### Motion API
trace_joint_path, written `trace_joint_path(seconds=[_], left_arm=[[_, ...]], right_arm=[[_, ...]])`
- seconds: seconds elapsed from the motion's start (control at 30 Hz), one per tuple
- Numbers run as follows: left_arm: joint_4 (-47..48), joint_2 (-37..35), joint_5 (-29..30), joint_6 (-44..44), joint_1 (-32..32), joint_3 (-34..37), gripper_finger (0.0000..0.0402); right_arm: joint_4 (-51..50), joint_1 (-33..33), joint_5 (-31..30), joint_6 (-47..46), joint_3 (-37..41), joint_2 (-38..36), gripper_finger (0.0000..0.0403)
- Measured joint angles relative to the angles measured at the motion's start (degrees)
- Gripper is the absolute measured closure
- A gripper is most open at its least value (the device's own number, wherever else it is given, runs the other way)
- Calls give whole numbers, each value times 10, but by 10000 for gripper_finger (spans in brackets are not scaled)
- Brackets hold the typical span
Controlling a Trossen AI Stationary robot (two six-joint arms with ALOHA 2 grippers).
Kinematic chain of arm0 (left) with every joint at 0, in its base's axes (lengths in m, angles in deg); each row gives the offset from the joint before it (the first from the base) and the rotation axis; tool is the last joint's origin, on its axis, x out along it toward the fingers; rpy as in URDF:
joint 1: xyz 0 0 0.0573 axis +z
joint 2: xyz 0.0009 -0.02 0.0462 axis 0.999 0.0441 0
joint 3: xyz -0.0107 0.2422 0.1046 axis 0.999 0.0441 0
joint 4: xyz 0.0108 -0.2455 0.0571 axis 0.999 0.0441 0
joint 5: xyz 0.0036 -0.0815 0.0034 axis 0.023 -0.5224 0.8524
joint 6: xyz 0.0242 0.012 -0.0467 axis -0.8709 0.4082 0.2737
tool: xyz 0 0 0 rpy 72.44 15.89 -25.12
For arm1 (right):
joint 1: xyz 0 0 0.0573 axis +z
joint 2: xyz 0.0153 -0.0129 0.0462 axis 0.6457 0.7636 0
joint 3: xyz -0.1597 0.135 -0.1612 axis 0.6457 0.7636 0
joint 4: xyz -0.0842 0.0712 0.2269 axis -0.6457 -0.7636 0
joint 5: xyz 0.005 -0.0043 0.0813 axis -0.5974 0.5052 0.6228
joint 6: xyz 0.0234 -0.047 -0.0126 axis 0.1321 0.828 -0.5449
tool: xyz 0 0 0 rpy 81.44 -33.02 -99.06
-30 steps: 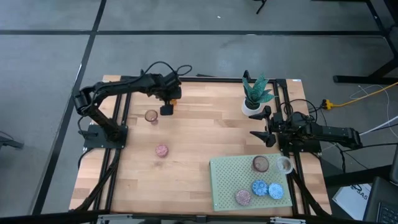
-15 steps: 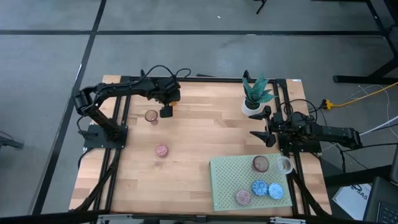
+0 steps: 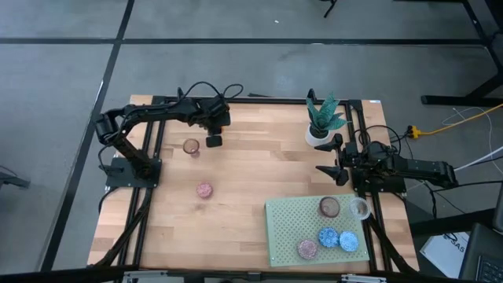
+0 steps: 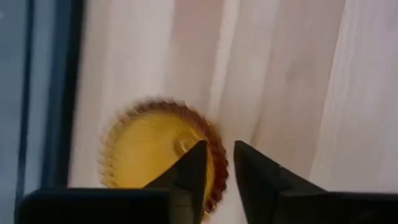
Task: Pick & Place candle stick holders
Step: Move the brown glass candle holder to the center of the table
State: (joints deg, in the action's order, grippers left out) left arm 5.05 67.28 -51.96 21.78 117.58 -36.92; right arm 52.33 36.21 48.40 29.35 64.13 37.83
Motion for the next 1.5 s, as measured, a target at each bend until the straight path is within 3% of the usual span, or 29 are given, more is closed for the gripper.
trace_joint_path(seconds=[0.17,0.27,0.53,0.77,1.27,1.5], left_arm=[[17,32,37,17,-2,-3,373],[-2,32,50,22,-6,-2,381],[6,0,11,15,-17,-42,381],[56,-3,-37,-40,-40,-129,381],[139,-1,-9,-224,-162,-297,381],[190,41,-6,-199,-249,-385,381]], right_arm=[[0,0,0,0,0,0,20],[0,0,0,0,0,0,20],[0,0,0,-2,0,0,20],[0,0,0,0,0,0,20],[0,0,0,107,0,0,20],[0,0,0,105,0,0,20]])
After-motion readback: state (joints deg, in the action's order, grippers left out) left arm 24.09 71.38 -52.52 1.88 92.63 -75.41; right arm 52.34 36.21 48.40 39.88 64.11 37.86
